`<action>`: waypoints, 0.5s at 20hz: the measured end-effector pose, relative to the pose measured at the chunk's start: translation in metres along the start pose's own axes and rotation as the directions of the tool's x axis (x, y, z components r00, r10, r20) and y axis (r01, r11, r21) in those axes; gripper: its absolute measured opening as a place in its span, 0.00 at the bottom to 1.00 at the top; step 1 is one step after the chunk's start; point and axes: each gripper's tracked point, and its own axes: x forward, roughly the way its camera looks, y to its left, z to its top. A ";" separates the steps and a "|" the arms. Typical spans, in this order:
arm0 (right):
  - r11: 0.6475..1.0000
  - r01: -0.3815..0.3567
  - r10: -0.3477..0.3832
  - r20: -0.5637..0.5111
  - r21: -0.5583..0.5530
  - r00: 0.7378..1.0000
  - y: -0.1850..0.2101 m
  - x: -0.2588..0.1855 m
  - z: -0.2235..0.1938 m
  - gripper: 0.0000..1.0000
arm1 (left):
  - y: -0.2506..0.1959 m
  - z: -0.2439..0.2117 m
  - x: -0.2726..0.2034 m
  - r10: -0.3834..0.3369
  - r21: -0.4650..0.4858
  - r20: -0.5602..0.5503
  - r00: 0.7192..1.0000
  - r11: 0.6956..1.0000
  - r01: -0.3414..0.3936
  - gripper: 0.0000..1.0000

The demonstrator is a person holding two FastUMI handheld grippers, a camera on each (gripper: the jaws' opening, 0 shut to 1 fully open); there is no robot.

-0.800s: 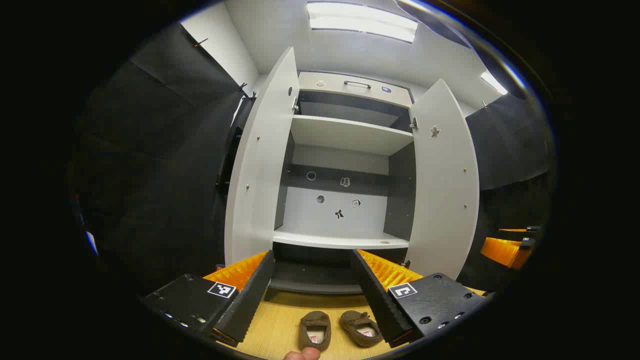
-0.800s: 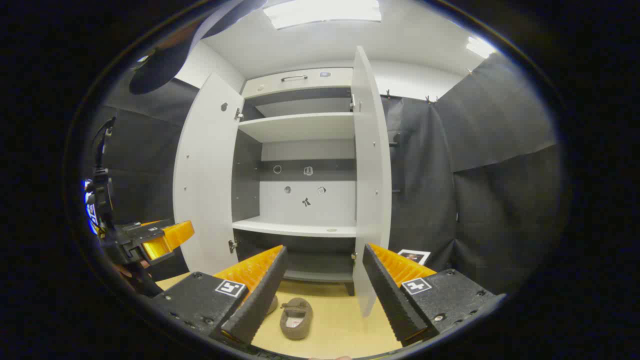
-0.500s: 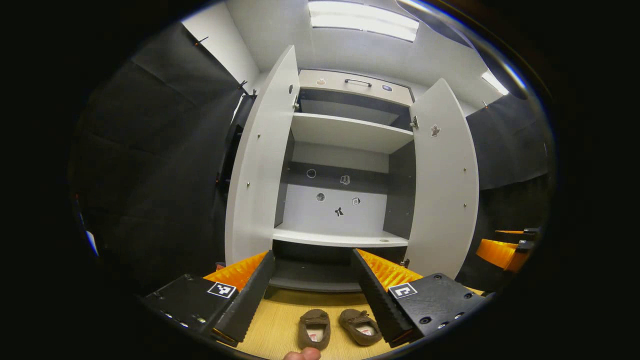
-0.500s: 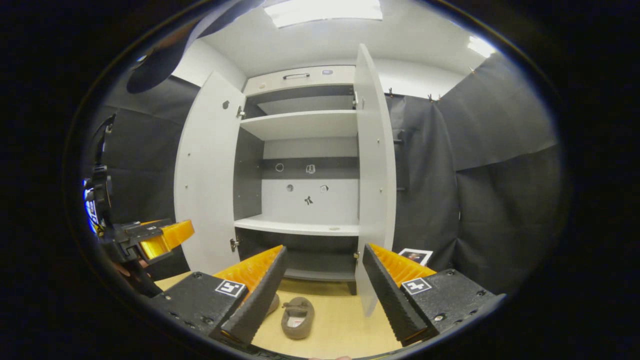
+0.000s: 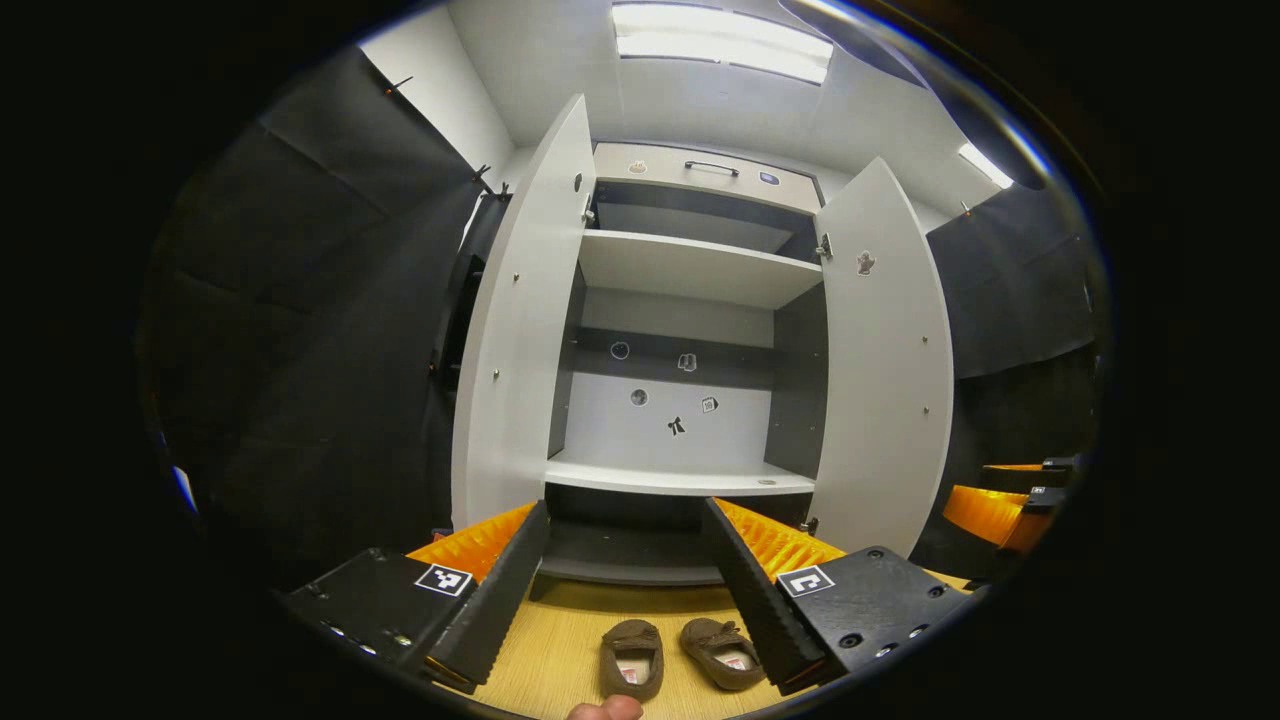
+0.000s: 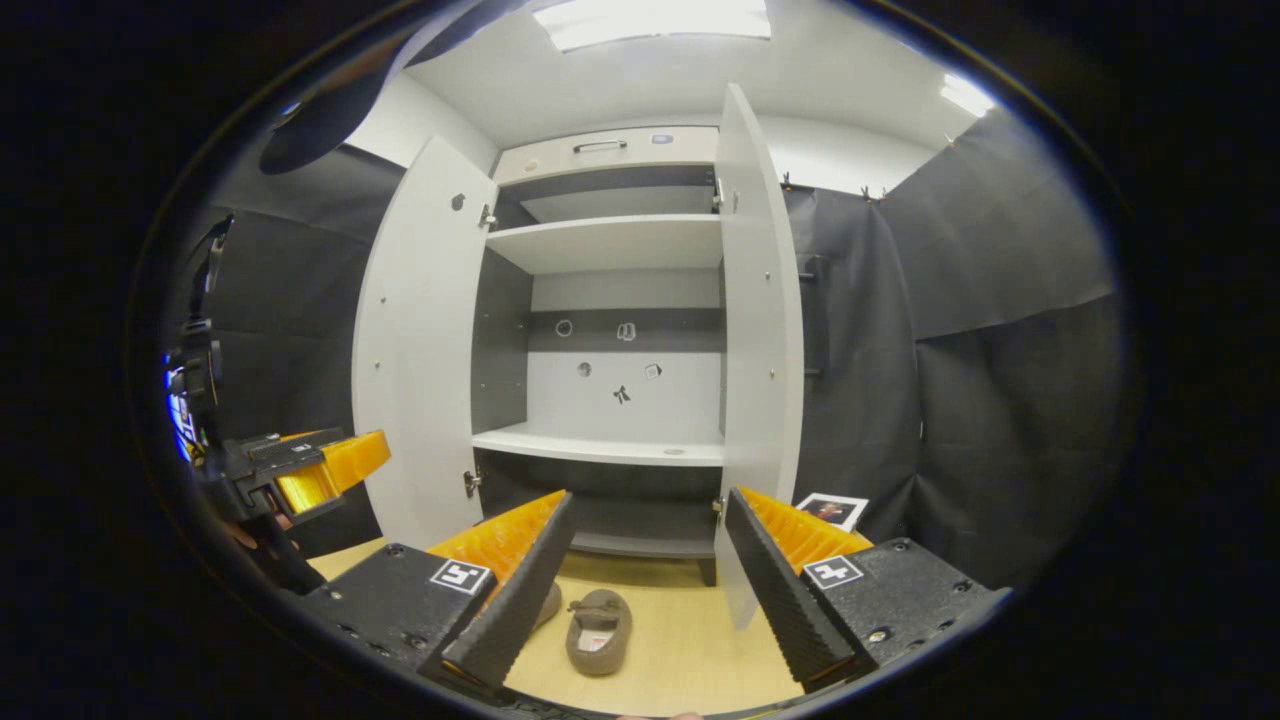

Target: Grab one shoe with the right hand and put it into the shoe cabinet, grab the other shoe with the left hand and put it into the shoe cabinet; then close the right door with the right hand and the left door with the left hand.

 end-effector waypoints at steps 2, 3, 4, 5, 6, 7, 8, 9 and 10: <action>1.000 -0.005 0.005 -0.013 0.001 1.000 0.002 0.004 -0.006 0.94 | 0.001 0.002 0.000 0.001 0.004 0.003 1.000 1.000 -0.001 0.95; 1.000 -0.009 0.009 -0.023 -0.002 1.000 0.004 0.007 -0.010 0.94 | 0.002 0.002 -0.001 0.001 0.006 0.004 1.000 1.000 -0.001 0.95; 1.000 -0.019 0.019 -0.038 -0.007 0.999 0.008 0.012 -0.016 0.98 | 0.003 0.003 -0.001 0.002 0.007 0.004 1.000 1.000 -0.002 0.95; 0.999 -0.035 0.034 -0.057 -0.014 0.998 0.014 0.019 -0.023 0.94 | 0.004 0.002 -0.001 0.003 0.006 0.004 1.000 1.000 -0.003 0.95; 0.998 -0.052 0.051 -0.074 -0.017 0.996 0.020 0.026 -0.030 0.94 | 0.006 0.003 -0.001 0.004 0.004 0.003 1.000 1.000 -0.004 0.95; 0.997 -0.071 0.069 -0.097 -0.016 0.993 0.025 0.033 -0.039 0.95 | 0.007 0.002 -0.002 0.004 0.001 0.004 1.000 1.000 -0.004 0.95; 0.996 -0.091 0.089 -0.123 -0.011 0.988 0.032 0.042 -0.050 0.98 | 0.008 0.003 -0.002 0.007 -0.001 0.007 1.000 1.000 -0.007 0.95; 0.994 -0.107 0.104 -0.155 -0.007 0.982 0.038 0.051 -0.063 0.95 | 0.010 0.003 -0.002 0.011 -0.002 0.008 1.000 1.000 -0.011 0.95; 0.993 -0.118 0.116 -0.187 -0.002 0.976 0.042 0.060 -0.076 0.95 | 0.011 0.003 -0.003 0.015 0.000 0.009 1.000 1.000 -0.015 0.95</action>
